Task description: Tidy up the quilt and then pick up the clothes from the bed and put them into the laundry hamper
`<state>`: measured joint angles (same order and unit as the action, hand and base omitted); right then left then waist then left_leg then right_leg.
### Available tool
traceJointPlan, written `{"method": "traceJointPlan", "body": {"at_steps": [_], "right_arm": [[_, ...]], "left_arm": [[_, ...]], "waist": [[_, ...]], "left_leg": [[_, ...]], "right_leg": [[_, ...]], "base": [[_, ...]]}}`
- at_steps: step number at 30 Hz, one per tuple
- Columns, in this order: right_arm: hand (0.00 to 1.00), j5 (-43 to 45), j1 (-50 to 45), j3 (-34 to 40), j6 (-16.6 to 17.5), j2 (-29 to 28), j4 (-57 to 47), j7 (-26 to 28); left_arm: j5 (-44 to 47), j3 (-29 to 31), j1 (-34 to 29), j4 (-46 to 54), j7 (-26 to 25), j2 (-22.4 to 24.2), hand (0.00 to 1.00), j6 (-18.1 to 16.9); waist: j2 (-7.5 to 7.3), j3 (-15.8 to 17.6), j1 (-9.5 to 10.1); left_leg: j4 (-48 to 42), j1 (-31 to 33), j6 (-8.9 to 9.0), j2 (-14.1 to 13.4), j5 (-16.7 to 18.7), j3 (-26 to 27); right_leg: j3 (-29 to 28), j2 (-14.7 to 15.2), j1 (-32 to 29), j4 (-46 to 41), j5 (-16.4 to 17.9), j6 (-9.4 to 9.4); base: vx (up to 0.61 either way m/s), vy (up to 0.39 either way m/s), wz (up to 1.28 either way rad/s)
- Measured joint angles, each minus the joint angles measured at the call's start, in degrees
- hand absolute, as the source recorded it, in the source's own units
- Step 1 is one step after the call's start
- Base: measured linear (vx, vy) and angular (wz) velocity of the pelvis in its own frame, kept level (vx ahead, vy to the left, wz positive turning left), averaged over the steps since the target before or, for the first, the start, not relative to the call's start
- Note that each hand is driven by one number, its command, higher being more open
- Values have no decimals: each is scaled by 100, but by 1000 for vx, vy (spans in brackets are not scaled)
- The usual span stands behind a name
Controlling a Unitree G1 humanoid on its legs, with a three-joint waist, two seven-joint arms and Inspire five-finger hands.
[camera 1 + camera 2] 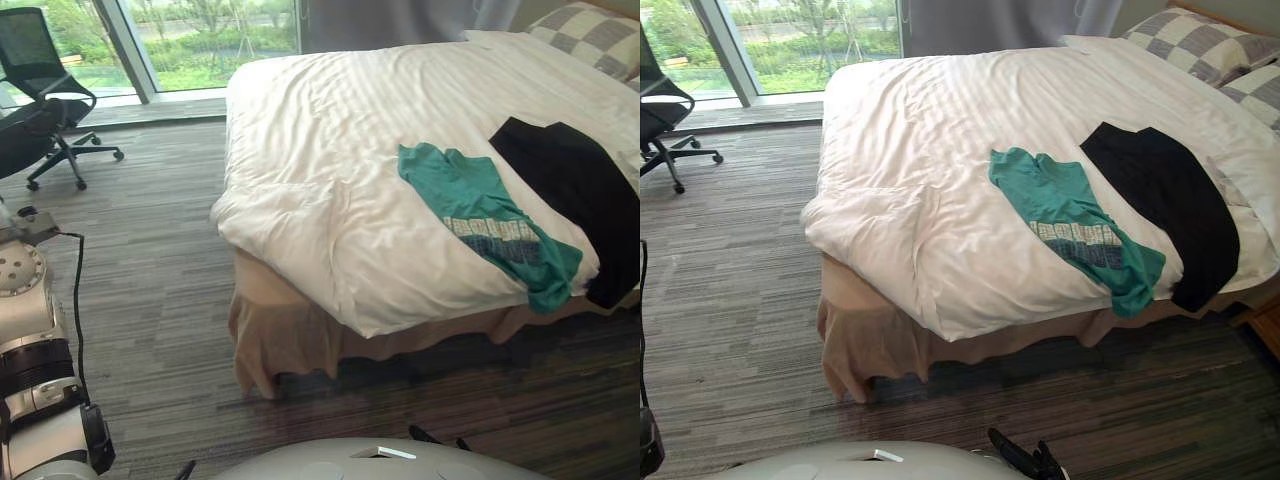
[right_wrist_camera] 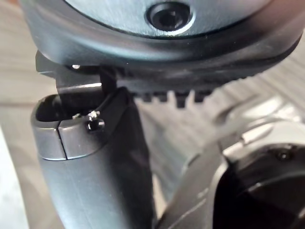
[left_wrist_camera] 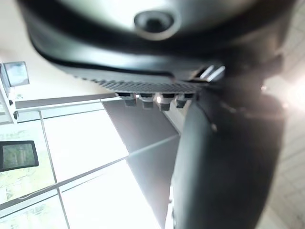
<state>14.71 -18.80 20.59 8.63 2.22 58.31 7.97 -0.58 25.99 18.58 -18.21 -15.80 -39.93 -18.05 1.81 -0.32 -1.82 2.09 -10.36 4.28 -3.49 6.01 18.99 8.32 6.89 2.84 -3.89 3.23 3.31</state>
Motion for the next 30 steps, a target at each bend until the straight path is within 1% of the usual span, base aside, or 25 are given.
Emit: {"method": "traceJointPlan", "body": {"at_steps": [1,3,5,8,12,14,15,16,18,21,22,23,26,28,29,30], "right_arm": [[100,-3,-4,22,-24,1,-3,11],[100,-3,-7,66,-61,2,-9,18],[100,-1,-3,93,-91,1,-13,19],[100,-2,17,130,-185,13,-65,19],[100,2,53,139,-206,79,-73,19],[100,2,107,136,-211,145,-85,22],[100,1,119,136,-213,158,-86,23],[100,1,125,134,-222,170,-86,23],[100,-2,155,131,-267,196,-86,23],[100,-36,181,120,-347,236,-82,22],[100,-37,181,120,-369,236,-82,22],[100,-79,184,143,-426,319,-286,35],[100,-95,185,140,-437,436,-291,43],[100,-104,170,204,-440,528,-414,63],[100,-180,173,241,-440,550,-476,98],[100,-314,178,264,-447,625,-606,183]], "left_arm": [[-97,-112,52,-51,80,-65,100,56],[-586,-436,245,-214,263,-178,100,108],[-833,-690,337,-214,402,-189,100,165],[-1114,-1178,429,-354,715,-381,100,226],[-1361,-1728,664,-637,1062,-393,100,324],[-1384,-2092,693,-650,1246,-398,100,344],[-1388,-2193,717,-658,1293,-398,100,368],[-1457,-2490,891,-729,1453,-398,100,443],[-1580,-2681,1035,-815,1586,-399,100,466],[-1583,-2944,1149,-836,1773,-399,100,636],[-1584,-3019,1153,-836,1810,-399,100,703],[-1585,-3480,1162,-839,1884,-396,100,1458],[-1585,-3546,1162,-839,1884,-394,100,1520],[-1586,-3545,1048,-696,1731,-229,100,1617],[-1590,-3551,985,-621,1606,-151,100,1727],[-1670,-3597,925,-498,1439,34,100,1969]], "waist": [[-1,0,-11],[7,4,-35],[13,7,-78],[48,22,-161],[138,75,-196],[211,119,-305],[232,132,-317],[263,151,-323],[281,161,-350],[300,173,-477],[302,175,-501],[451,448,-632],[514,527,-635],[592,593,-665],[600,593,-689],[617,610,-730]], "left_leg": [[-2,-2,-4,3,3,19],[-20,20,-14,22,8,23],[-77,96,-30,33,18,10],[-114,176,-34,69,17,-7],[-157,203,-37,69,15,9],[-160,203,-44,77,10,7],[-160,201,-45,79,10,12],[-158,202,-51,81,5,18],[-154,201,-53,79,3,25],[-143,192,-54,80,3,38],[-142,185,-54,82,3,46],[-186,283,-71,112,-5,71],[-196,310,-97,86,-33,55],[-200,347,-100,137,-34,121],[-200,395,-122,194,-48,129],[-199,502,-150,295,-66,163]], "right_leg": [[-32,-6,-5,0,-5,5],[-74,-15,-43,0,-17,22],[-86,-1,-84,1,-19,26],[-108,-4,-159,2,-26,27],[-172,-8,-188,15,-71,69],[-194,-8,-190,19,-83,79],[-204,-8,-192,21,-87,85],[-217,-8,-193,39,-100,100],[-228,-19,-184,78,-129,90],[-250,-29,-175,112,-159,71],[-264,-29,-176,112,-160,70],[-327,1,-331,-12,-142,51],[-334,-21,-405,-132,-94,-10],[-450,50,-706,-702,208,9],[-495,117,-869,-948,340,52],[-573,250,-1179,-1391,574,119]], "base": [[-36,-11,-11],[-51,-23,-7],[-64,-18,1],[-67,-11,0],[-60,-14,-5],[-56,-9,-2],[-50,-6,-5],[-36,-6,-4],[-18,-10,-6],[-3,-9,-5],[-61,8,-9],[-67,1,-9],[-24,-1,-2],[-45,-13,-2],[-62,-8,3],[-69,-30,10]]}}
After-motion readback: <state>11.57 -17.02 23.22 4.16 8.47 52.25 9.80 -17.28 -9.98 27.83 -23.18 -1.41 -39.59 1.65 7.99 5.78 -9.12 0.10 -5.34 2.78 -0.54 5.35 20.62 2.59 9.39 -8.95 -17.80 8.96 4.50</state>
